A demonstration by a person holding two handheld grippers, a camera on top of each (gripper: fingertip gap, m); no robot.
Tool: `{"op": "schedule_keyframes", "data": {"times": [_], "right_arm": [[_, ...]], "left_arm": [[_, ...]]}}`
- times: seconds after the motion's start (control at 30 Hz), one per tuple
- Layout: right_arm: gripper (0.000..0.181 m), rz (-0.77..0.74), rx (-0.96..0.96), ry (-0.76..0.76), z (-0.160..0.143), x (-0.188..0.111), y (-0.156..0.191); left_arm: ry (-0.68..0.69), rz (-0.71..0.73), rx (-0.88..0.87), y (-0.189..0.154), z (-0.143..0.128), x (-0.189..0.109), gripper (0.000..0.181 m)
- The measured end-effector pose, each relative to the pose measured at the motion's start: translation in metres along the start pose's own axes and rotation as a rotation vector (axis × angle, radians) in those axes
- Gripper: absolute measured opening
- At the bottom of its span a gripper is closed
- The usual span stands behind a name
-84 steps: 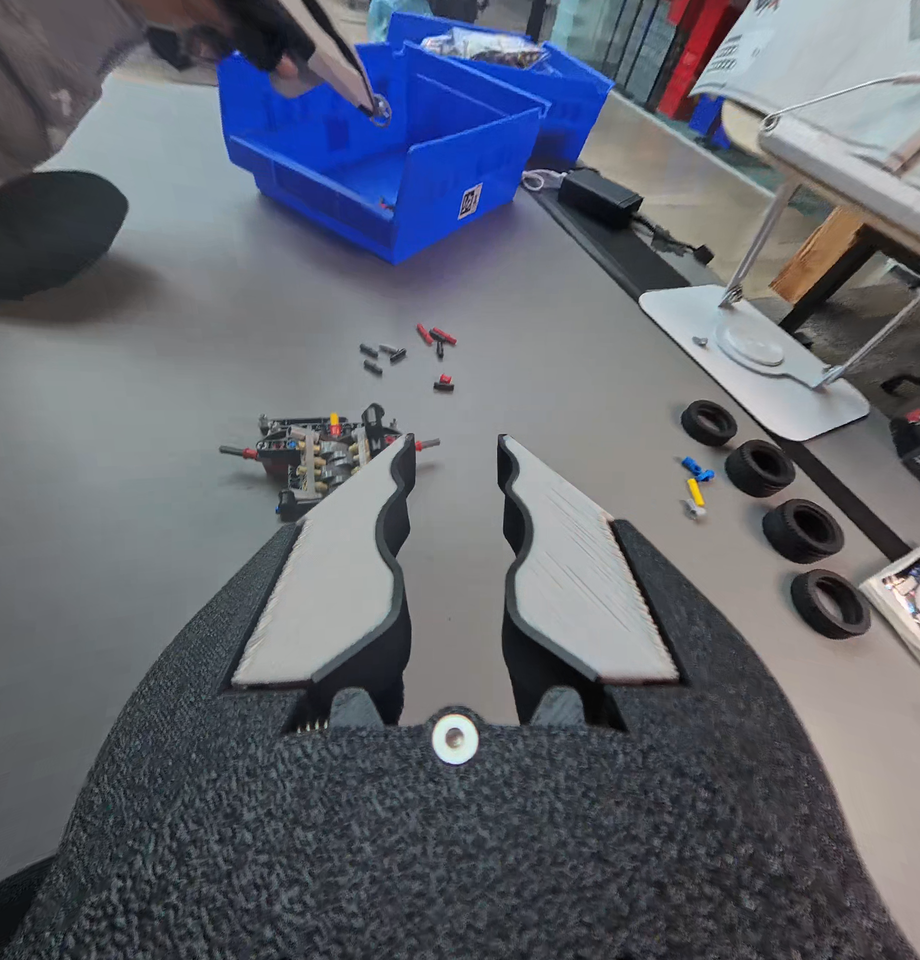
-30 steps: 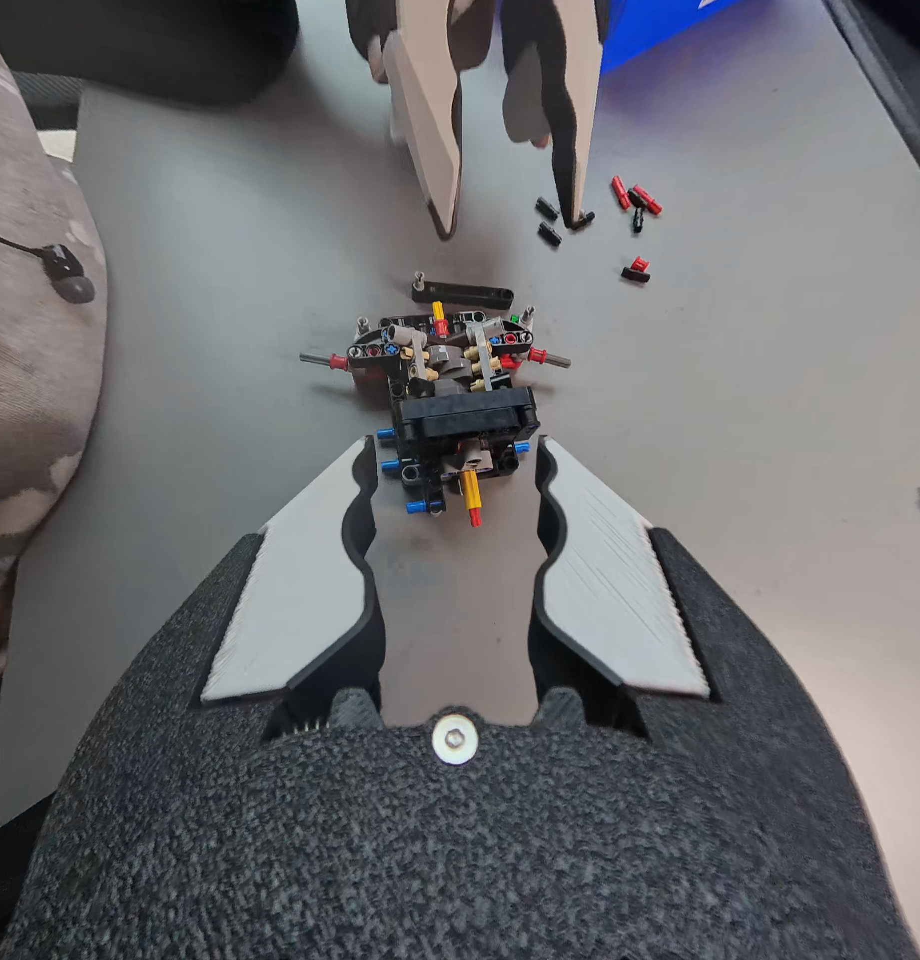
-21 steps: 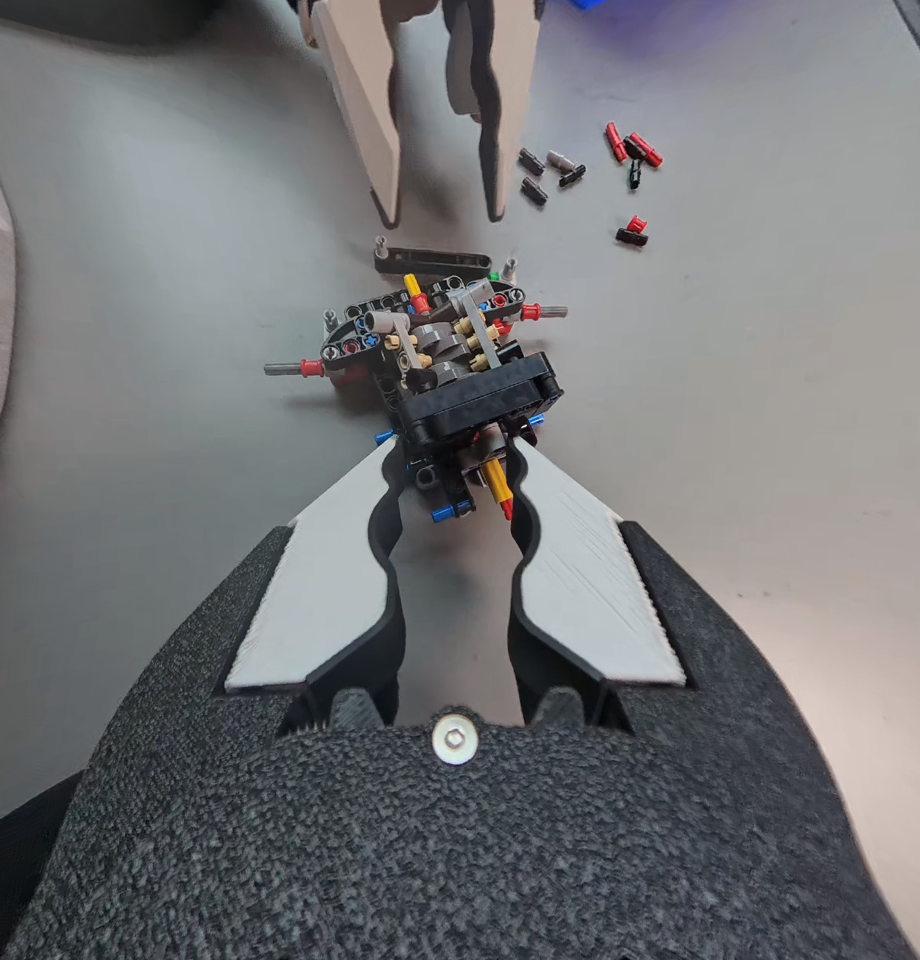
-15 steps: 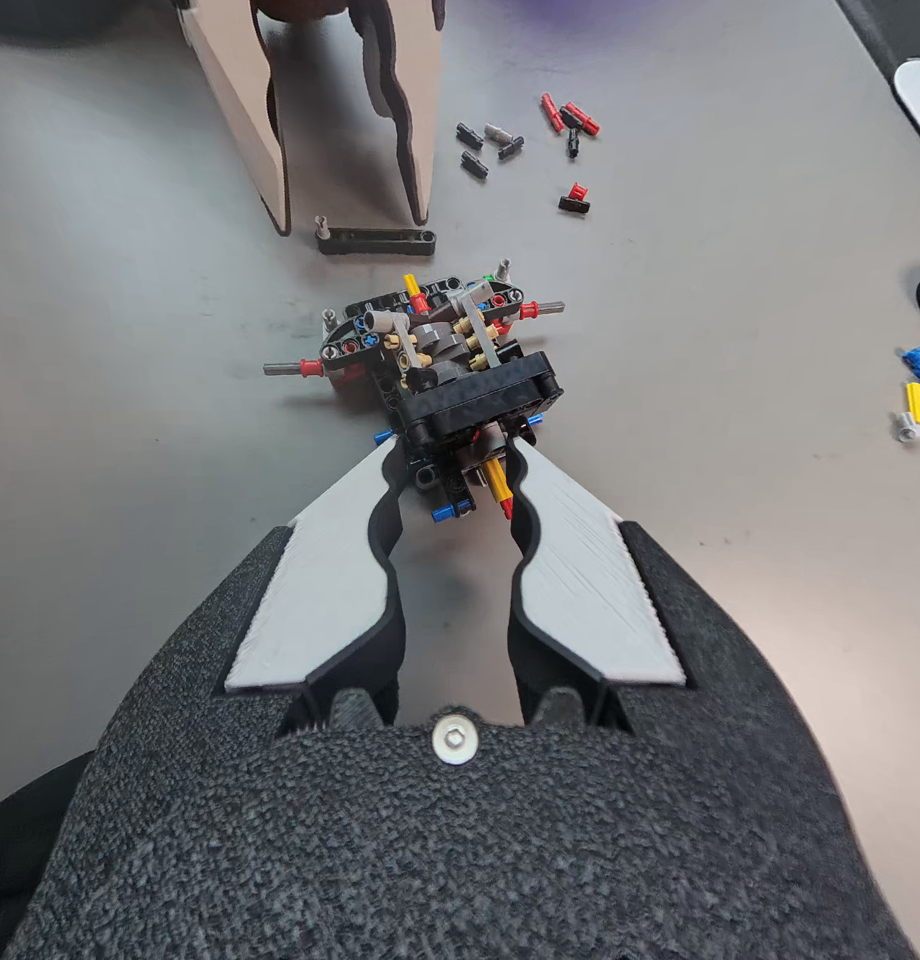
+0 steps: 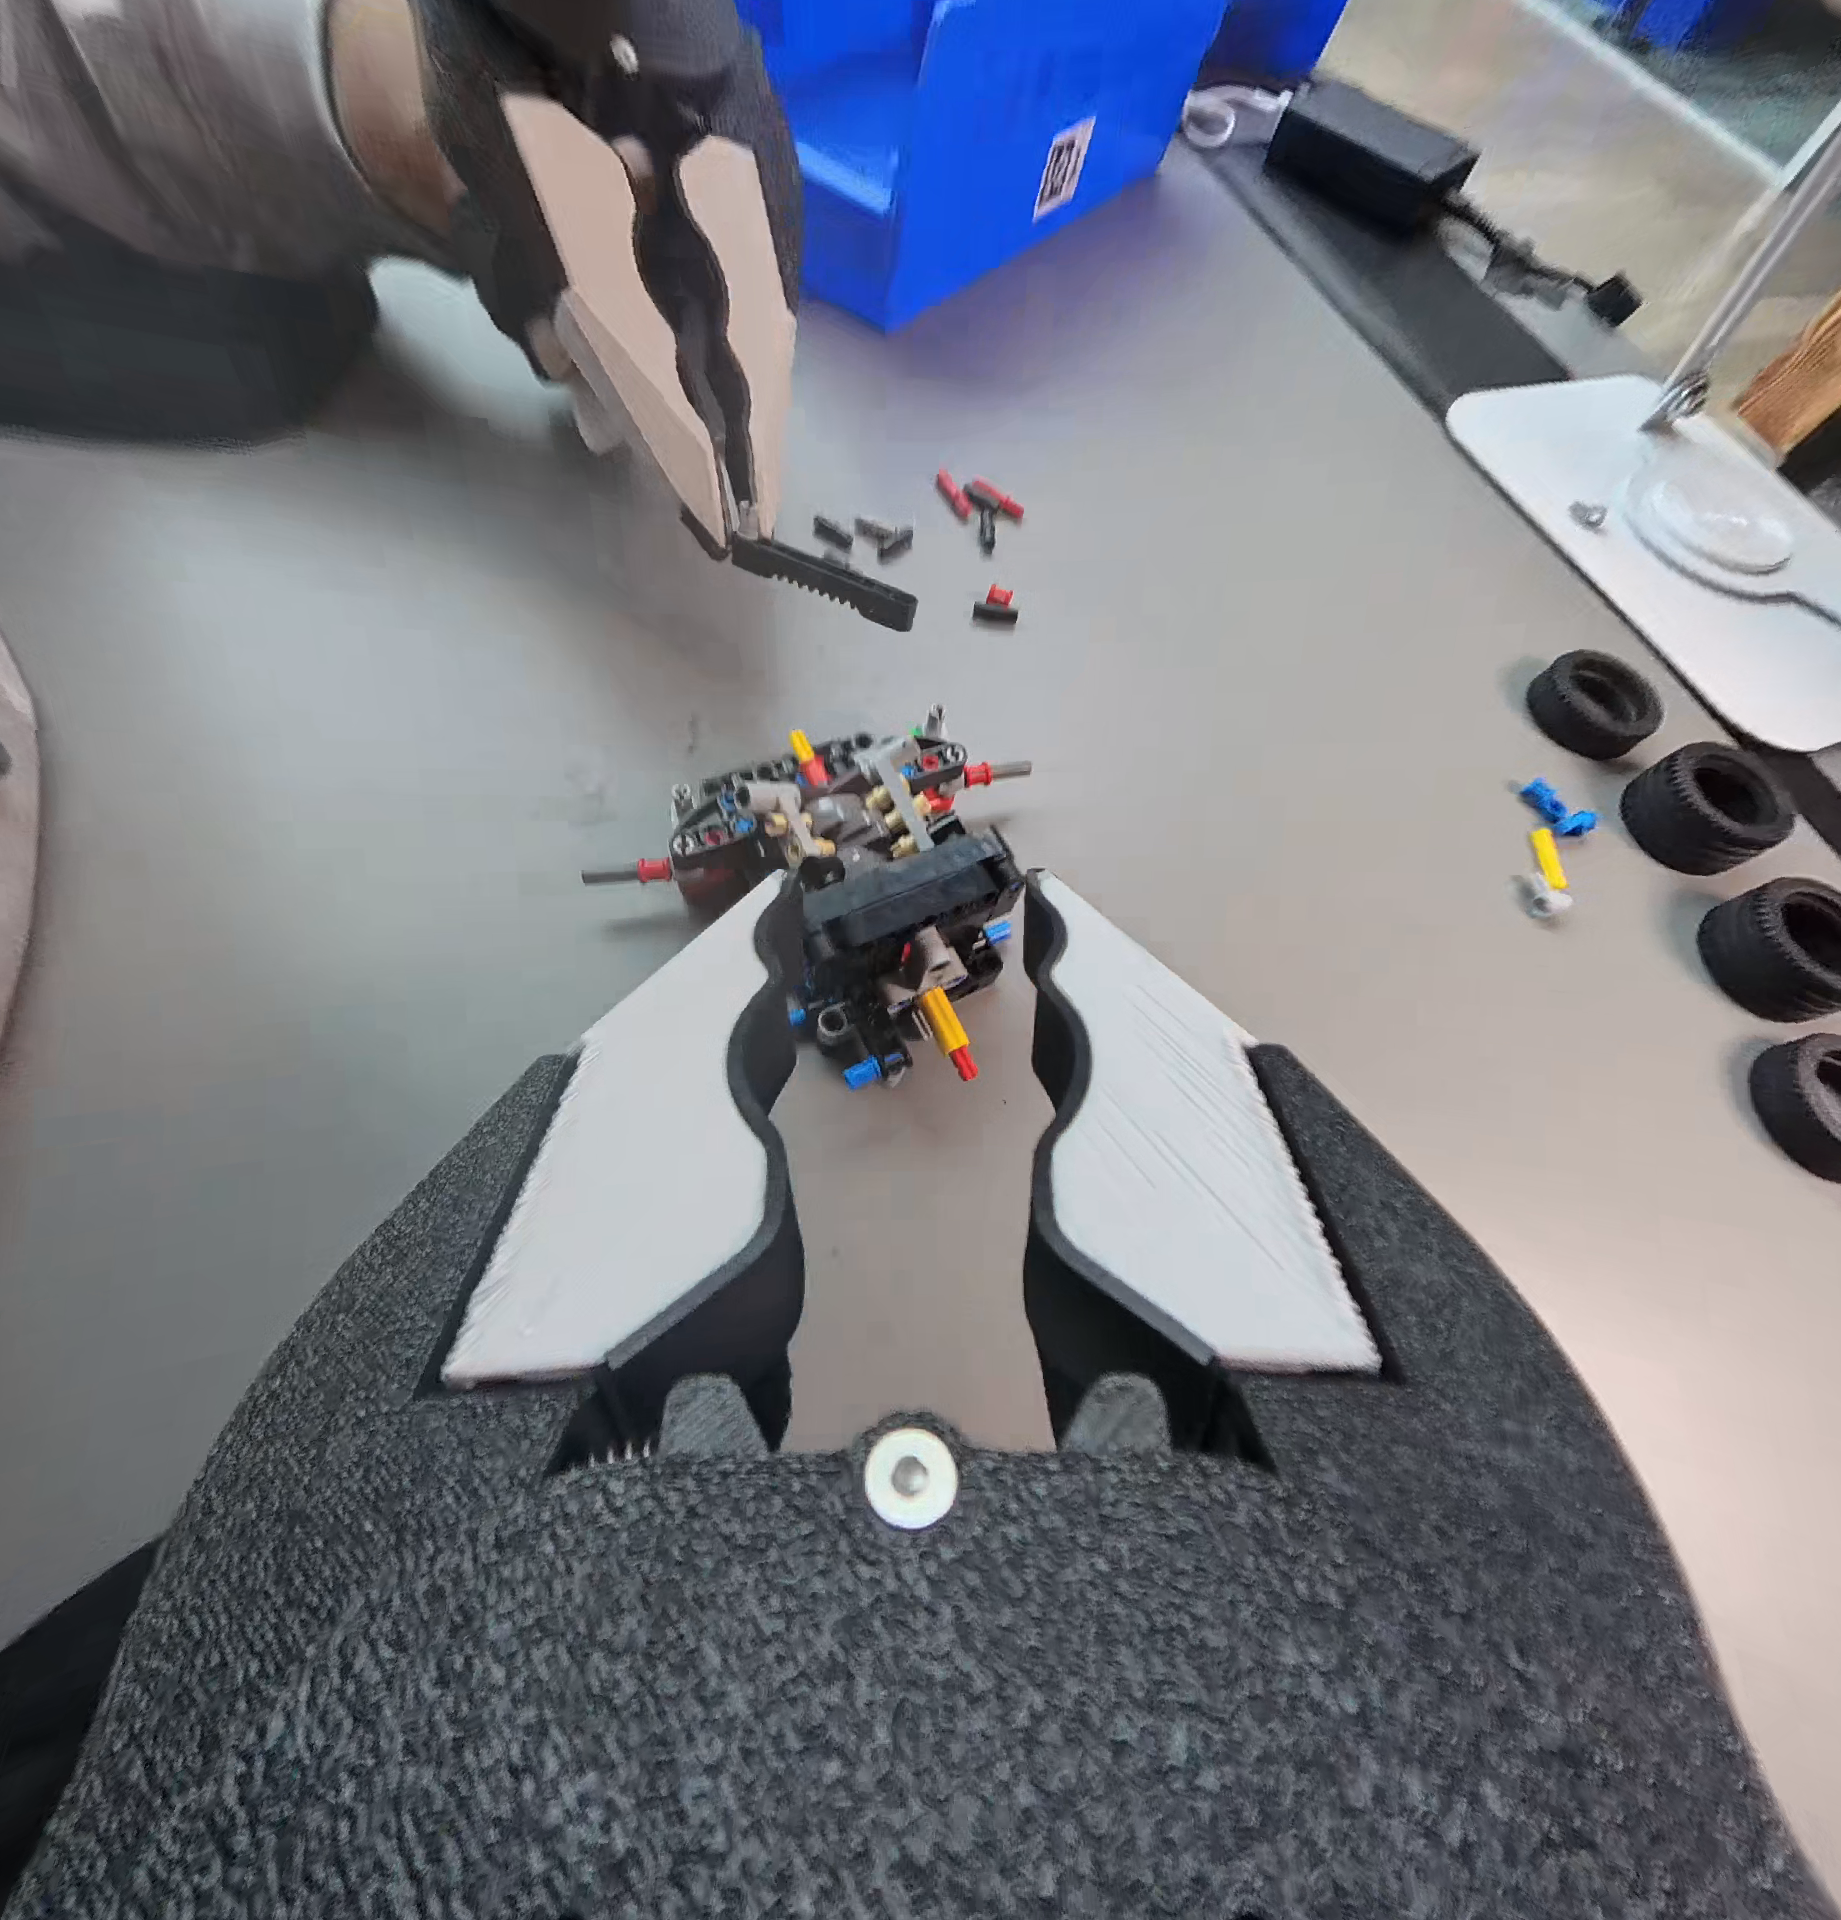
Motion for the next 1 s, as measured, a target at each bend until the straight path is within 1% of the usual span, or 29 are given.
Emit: {"op": "schedule_keyframes", "data": {"times": [0.03, 0.1, 0.17, 0.23, 0.3, 0.37, 0.43, 0.47, 0.5, 0.53, 0.57, 0.67, 0.73, 0.83, 0.87, 0.93, 1.0], "right_arm": [[0.040, 0.004, 0.021, -0.050, 0.008, -0.003, 0.000], [0.037, 0.032, 0.099, -0.175, 0.025, 0.000, 0.003], [0.038, 0.111, 0.205, -0.287, 0.043, 0.010, 0.011], [0.040, 0.172, 0.305, -0.376, 0.061, 0.022, 0.018], [0.040, 0.243, 0.391, -0.459, 0.079, 0.031, 0.022], [0.039, 0.330, 0.482, -0.531, 0.096, 0.039, 0.024], [0.039, 0.454, 0.560, -0.559, 0.108, 0.048, 0.031], [0.034, 0.498, 0.580, -0.562, 0.111, 0.052, 0.034], [0.023, 0.523, 0.581, -0.561, 0.112, 0.056, 0.037], [0.009, 0.512, 0.573, -0.562, 0.111, 0.058, 0.036], [0.007, 0.499, 0.554, -0.571, 0.110, 0.058, 0.035], [0.007, 0.425, 0.472, -0.548, 0.104, 0.055, 0.031], [0.007, 0.372, 0.401, -0.517, 0.101, 0.053, 0.030], [0.008, 0.368, 0.365, -0.504, 0.100, 0.051, 0.033], [0.007, 0.366, 0.366, -0.497, 0.099, 0.052, 0.033], [0.008, 0.379, 0.363, -0.493, 0.099, 0.053, 0.034], [0.007, 0.380, 0.366, -0.481, 0.098, 0.054, 0.034]], "left_arm": [[-0.083, -0.043, -0.054, 0.001, 0.008, -0.007, 0.007], [-0.275, -0.149, -0.148, 0.002, 0.026, -0.024, 0.006], [-0.452, -0.255, -0.186, -0.004, 0.044, -0.041, 0.006], [-0.562, -0.329, -0.170, -0.013, 0.055, -0.051, 0.006], [-0.626, -0.368, -0.150, -0.021, 0.062, -0.055, 0.006], [-0.647, -0.375, -0.130, -0.027, 0.065, -0.053, 0.006], [-0.645, -0.382, -0.118, -0.032, 0.065, -0.050, 0.006], [-0.637, -0.379, -0.117, -0.034, 0.064, -0.048, 0.006], [-0.627, -0.374, -0.115, -0.034, 0.063, -0.046, 0.006], [-0.622, -0.372, -0.115, -0.035, 0.062, -0.045, 0.006], [-0.620, -0.365, -0.122, -0.034, 0.061, -0.044, 0.005], [-0.598, -0.344, -0.140, -0.030, 0.058, -0.043, 0.003], [-0.603, -0.344, -0.164, -0.028, 0.058, -0.045, 0.012], [-0.584, -0.321, -0.151, -0.028, 0.059, -0.042, 0.015], [-0.580, -0.318, -0.145, -0.029, 0.059, -0.041, 0.015], [-0.556, -0.292, -0.133, -0.029, 0.058, -0.037, 0.008], [-0.559, -0.291, -0.127, -0.031, 0.059, -0.037, 0.004]]}}
Point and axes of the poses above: each gripper's, where its closed fingertips meet, x out along the fingers, z out of its top, y = z × x across the jaws, the point moved 5 cm from there along -x, back along the fingers, and after that the axes turned 1 degree about z, right-handed, at the moved point
